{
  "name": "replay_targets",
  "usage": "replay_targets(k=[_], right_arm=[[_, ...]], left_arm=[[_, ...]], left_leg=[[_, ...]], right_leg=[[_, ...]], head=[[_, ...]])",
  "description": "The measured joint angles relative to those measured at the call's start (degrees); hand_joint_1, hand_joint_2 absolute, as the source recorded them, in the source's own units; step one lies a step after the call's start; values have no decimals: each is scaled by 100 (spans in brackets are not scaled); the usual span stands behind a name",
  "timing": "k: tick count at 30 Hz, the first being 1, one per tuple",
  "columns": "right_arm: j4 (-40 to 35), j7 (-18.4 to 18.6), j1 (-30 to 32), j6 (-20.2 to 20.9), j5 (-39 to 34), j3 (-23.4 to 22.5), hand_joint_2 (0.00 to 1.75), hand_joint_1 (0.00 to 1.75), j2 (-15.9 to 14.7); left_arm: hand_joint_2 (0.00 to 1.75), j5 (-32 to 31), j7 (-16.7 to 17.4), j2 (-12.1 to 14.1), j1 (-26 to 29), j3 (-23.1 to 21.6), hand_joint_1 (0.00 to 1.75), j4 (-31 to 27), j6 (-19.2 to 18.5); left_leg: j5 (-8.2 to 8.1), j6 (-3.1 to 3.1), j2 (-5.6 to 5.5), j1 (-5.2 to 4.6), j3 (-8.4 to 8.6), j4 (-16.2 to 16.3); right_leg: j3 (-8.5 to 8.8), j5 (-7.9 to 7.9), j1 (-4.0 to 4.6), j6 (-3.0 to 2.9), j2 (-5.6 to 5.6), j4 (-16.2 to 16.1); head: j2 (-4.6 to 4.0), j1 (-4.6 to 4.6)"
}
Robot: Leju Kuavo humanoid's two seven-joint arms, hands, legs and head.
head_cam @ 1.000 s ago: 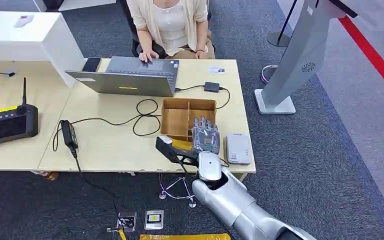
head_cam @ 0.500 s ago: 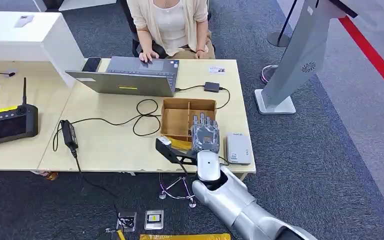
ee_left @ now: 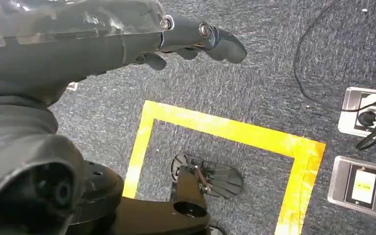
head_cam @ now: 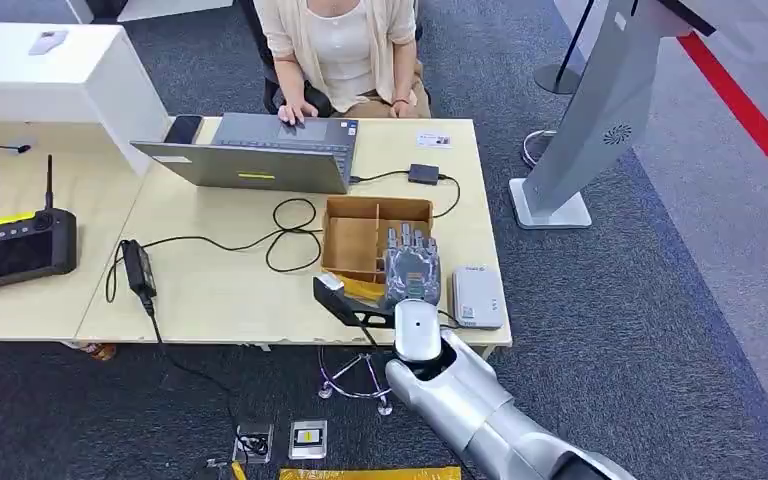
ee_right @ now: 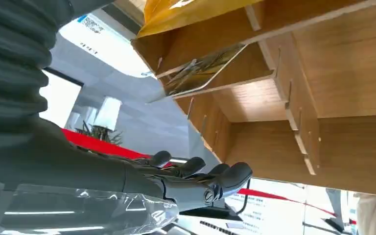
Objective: Pass the card to the sensor for recognition and then transmit it.
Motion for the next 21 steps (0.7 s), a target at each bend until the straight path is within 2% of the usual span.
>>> replay_targets(k=[21], right_arm=[[11,2,48,173,308,-286,175,0,-31]], left_arm=[[0,70,-70,13,27,142,0,0,55]], left_leg=[[0,0,1,0,0,0]], right_leg=[[-1,0,0,0,1,0]], head=[[0,2]])
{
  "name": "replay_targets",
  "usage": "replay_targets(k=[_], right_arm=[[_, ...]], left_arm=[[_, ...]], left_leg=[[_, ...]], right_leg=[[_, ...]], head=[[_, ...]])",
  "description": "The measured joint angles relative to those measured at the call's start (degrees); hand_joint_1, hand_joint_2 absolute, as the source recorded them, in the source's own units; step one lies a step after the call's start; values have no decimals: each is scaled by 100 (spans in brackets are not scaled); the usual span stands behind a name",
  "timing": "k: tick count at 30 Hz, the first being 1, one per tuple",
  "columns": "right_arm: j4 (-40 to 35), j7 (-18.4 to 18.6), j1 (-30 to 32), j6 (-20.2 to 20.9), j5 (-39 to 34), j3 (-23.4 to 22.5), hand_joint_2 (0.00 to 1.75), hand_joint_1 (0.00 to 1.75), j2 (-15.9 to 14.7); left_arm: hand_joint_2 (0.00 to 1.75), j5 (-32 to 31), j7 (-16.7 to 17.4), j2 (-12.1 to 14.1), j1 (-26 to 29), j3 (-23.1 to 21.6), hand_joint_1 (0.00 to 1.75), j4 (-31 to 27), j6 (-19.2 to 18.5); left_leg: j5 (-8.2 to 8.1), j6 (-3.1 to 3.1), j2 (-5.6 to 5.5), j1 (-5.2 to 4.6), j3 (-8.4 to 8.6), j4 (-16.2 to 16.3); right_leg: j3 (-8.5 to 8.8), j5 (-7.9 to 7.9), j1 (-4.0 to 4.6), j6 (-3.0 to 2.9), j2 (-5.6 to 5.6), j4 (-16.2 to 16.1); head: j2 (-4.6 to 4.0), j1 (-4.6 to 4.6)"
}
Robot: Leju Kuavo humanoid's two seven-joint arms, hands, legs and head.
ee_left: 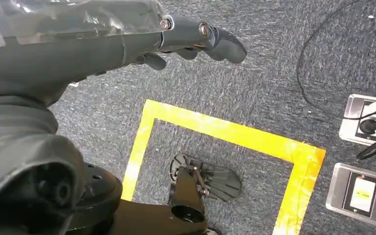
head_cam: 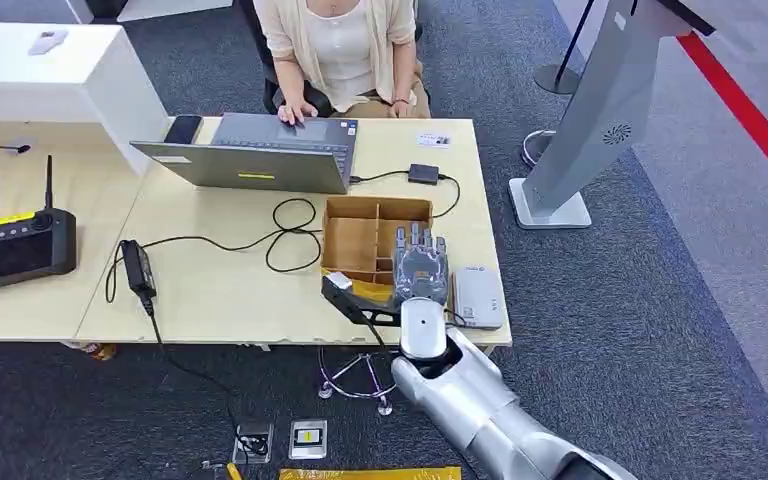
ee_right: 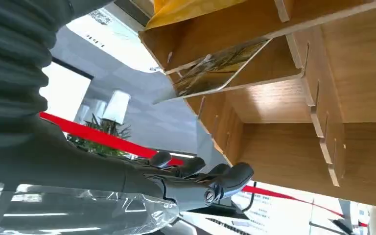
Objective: Pass the card to the sensor for recognition and then transmit it.
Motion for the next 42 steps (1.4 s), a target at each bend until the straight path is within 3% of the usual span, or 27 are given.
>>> replay_targets(k=[10,11,12,29,42], right_arm=[[31,0,16,2,0,-96,175,2,0],[44,0,17,0,-4,-96,175,80,0],[50,0,19,-2,-18,-96,175,175,2],[227,-42,-94,-149,-964,-13,175,175,50],[308,-11,-128,-269,-1097,107,175,175,48]], left_arm=[[0,7,-9,0,5,4,0,0,2],[0,11,-15,0,7,4,0,0,4],[0,26,-22,0,8,7,0,0,7],[0,105,-72,-4,41,144,0,0,59],[0,76,-72,-4,43,146,0,0,63]], left_leg=[[0,0,0,0,0,0],[0,0,0,0,0,0],[0,0,0,0,0,0],[0,0,0,0,4,0],[0,0,0,0,18,0]], right_leg=[[0,0,0,0,0,0],[0,0,0,0,0,0],[0,0,0,0,0,0],[4,0,0,0,0,0],[18,0,0,0,0,0]], head=[[0,-2],[0,0],[0,-2],[0,-2],[0,-2]])
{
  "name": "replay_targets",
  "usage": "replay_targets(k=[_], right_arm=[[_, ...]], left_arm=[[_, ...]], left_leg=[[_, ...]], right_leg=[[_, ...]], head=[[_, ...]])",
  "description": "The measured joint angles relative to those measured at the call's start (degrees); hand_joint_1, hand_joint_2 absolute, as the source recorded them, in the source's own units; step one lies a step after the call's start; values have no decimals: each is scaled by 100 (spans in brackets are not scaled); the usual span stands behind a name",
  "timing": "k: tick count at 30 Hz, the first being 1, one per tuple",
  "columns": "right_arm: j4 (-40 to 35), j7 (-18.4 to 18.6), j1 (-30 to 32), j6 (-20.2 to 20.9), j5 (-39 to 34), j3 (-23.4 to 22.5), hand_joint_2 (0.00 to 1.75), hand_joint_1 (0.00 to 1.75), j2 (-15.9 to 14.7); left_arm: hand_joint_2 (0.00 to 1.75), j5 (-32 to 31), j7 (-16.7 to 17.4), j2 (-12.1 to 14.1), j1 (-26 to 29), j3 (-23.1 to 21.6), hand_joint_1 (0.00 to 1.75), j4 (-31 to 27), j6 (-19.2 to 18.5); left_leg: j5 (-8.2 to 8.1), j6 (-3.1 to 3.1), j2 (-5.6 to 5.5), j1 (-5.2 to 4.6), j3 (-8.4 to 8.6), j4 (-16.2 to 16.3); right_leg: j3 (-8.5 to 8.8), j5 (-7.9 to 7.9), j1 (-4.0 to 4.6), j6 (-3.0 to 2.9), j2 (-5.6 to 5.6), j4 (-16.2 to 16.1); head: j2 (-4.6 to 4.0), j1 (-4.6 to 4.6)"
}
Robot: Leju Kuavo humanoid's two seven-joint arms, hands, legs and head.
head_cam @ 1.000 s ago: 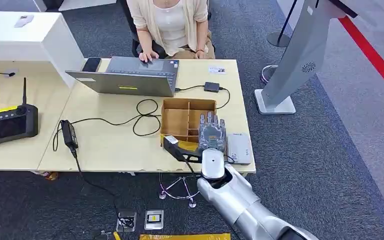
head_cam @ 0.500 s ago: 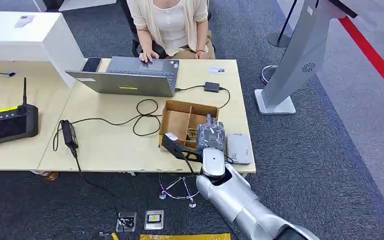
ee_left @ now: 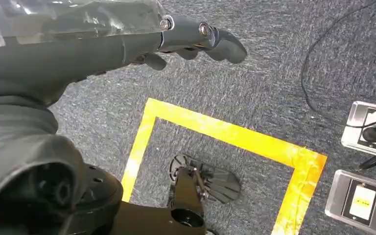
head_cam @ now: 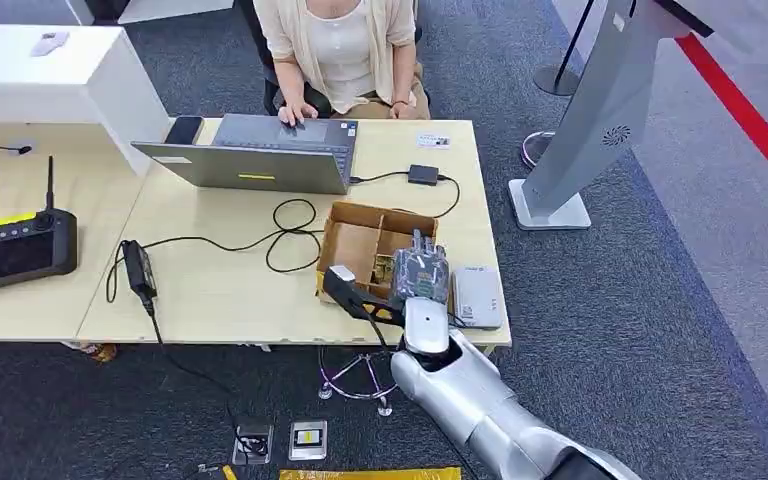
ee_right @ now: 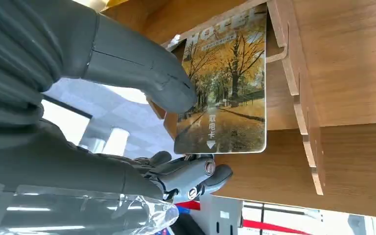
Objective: Pass the card to the sensor for recognition and then transmit it.
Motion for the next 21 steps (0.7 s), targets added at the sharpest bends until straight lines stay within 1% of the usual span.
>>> replay_targets(k=[5,8,12,17,21], right_arm=[[17,2,-9,-59,-28,22,175,175,-18],[20,0,-25,-83,114,22,175,175,-28],[-31,7,-27,24,350,20,175,175,-65],[-81,9,-36,50,461,0,175,175,-101],[-276,9,-58,147,623,-22,175,175,-142]], left_arm=[[0,-46,0,0,-1,0,0,0,-2],[0,-90,0,0,-2,0,0,0,-2],[0,-118,7,2,-2,0,0,0,-7],[0,-136,11,2,-2,0,0,0,-9],[0,-171,11,4,-3,0,0,0,-20]], left_leg=[[0,0,0,0,3,0],[0,0,0,0,4,0],[1,0,0,0,2,0],[1,0,0,0,0,0],[0,-1,0,0,-1,0]], right_leg=[[2,0,0,0,0,0],[3,0,0,0,0,0],[2,0,0,0,0,0],[0,0,0,0,0,0],[-1,0,0,0,1,0]], head=[[0,2],[0,0],[0,2],[0,0],[0,0]])
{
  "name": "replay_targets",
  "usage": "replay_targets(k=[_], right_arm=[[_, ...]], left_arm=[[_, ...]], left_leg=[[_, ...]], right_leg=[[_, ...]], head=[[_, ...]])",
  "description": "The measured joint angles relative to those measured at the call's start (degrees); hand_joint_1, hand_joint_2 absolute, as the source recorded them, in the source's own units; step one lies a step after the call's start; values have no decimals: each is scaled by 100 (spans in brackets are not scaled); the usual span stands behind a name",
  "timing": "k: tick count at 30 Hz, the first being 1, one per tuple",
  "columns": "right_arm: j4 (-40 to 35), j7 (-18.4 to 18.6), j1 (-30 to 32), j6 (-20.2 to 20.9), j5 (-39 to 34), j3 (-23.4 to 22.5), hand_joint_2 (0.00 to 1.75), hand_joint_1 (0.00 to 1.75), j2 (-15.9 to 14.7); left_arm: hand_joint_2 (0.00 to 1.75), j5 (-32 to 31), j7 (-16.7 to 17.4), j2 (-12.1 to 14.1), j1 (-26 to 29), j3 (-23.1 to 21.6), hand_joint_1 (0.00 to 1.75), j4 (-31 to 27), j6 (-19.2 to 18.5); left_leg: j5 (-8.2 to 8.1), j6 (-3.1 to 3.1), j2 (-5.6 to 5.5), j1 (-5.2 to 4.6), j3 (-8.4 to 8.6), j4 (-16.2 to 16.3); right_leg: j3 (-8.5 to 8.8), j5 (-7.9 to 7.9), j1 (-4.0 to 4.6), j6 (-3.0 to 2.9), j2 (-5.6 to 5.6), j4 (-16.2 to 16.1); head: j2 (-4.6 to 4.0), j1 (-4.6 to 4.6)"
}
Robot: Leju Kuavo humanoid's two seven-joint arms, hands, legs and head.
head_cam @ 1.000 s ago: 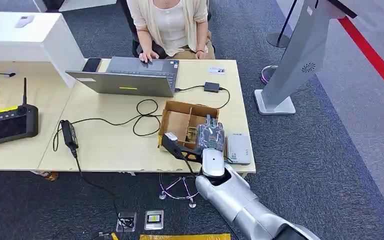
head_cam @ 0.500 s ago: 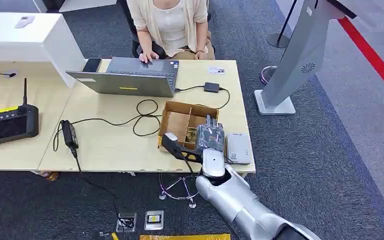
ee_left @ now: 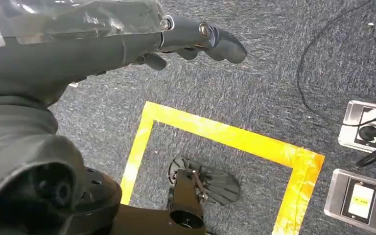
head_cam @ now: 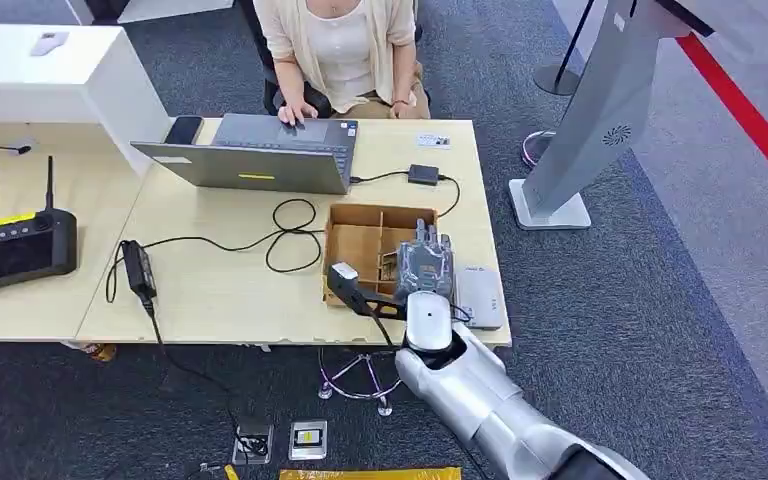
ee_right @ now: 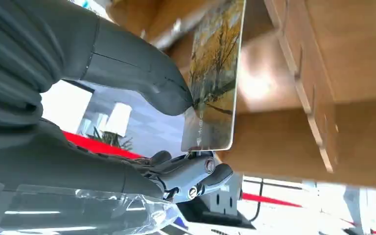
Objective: Pass the card to the sensor for recognition and then transmit it.
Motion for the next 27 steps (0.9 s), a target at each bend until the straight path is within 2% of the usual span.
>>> replay_targets(k=[4,11,21,27], right_arm=[[-161,0,-24,61,26,-28,175,175,-37],[-172,0,-57,-103,-162,-35,175,175,-55],[-170,0,-98,-125,-199,-35,175,175,-66],[-85,0,-229,-374,-291,-33,175,175,-66]], left_arm=[[0,-22,0,4,-2,0,0,0,-4],[0,-28,0,17,-2,0,0,0,-2],[0,-37,0,26,-3,0,0,0,-6],[0,-98,39,31,-11,0,0,0,-24]], left_leg=[[0,0,0,0,0,0],[0,0,0,0,0,0],[0,0,0,0,-1,0],[0,0,0,0,-1,0]], right_leg=[[1,0,0,0,0,0],[1,0,0,0,-1,0],[0,0,0,0,-1,0],[1,0,0,0,-1,0]], head=[[0,0],[0,0],[0,2],[0,0]])
